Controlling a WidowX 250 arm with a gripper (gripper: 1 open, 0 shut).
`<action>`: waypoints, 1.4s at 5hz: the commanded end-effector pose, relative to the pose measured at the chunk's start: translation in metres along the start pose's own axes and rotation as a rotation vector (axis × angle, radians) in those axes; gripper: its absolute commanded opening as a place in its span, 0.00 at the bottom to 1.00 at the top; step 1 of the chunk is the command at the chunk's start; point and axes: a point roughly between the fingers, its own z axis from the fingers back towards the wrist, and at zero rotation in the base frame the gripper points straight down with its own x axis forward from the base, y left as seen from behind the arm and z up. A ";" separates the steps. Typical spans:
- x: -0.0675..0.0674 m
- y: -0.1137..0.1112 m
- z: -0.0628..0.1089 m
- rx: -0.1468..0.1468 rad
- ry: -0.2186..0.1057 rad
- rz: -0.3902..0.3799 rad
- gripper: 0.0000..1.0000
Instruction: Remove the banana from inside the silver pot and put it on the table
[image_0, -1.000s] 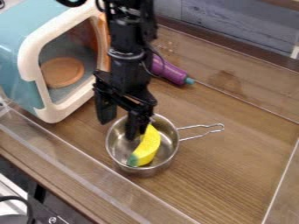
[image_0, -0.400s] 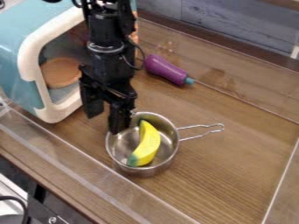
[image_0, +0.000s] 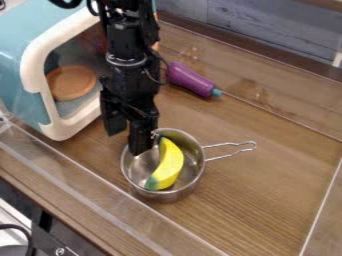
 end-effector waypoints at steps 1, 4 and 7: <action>0.009 -0.005 0.018 0.020 -0.046 -0.007 1.00; 0.000 -0.007 -0.011 0.009 -0.075 0.081 1.00; 0.009 -0.018 0.004 0.007 -0.096 0.066 1.00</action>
